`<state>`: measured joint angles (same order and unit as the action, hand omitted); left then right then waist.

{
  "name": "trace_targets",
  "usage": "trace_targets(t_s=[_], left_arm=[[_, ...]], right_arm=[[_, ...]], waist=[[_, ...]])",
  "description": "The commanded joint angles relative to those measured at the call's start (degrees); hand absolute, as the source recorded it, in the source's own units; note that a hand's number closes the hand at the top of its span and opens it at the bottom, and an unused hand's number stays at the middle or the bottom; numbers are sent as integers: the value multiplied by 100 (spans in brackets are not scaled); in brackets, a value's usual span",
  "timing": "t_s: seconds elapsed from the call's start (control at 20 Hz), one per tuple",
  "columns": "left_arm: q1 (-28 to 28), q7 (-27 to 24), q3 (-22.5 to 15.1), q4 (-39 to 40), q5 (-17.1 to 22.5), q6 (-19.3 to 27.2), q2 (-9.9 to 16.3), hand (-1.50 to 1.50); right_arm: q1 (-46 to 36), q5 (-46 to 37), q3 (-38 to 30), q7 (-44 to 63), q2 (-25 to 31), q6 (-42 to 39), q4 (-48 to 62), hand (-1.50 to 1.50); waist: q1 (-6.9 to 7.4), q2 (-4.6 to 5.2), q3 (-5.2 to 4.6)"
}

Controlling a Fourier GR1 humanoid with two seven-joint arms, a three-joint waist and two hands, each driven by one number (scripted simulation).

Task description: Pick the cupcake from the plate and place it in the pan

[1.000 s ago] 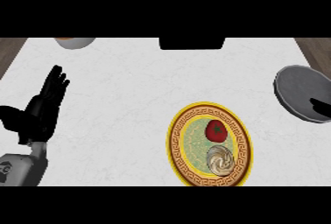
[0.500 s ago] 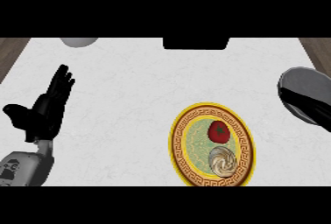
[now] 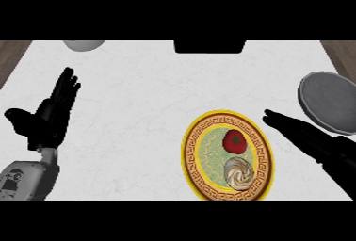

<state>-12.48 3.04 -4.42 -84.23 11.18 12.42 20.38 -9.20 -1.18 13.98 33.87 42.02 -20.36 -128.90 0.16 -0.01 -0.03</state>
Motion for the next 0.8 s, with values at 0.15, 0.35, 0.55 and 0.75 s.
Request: trace_targets(t_s=[0.15, 0.35, 0.55, 0.75], left_arm=[[-277, 296, 181, 35, -124, -153, -79, 0], [-109, -332, 329, 548, -220, -379, -185, 0], [-30, 280, 318, -191, -306, -214, -240, 0], [-248, -176, 530, 458, -305, -442, -355, 0]], right_arm=[[-13, -693, 374, 706, -650, -235, 52, -150], [-350, -1089, 299, 681, -954, -390, 669, -150], [448, -1590, 458, 212, -1044, -494, 658, -150], [51, -1745, 508, -233, -1386, -720, 1485, -150]], waist=[[-20, -3, 3], [-8, 7, 1], [-22, -6, 5], [-21, 9, 3]])
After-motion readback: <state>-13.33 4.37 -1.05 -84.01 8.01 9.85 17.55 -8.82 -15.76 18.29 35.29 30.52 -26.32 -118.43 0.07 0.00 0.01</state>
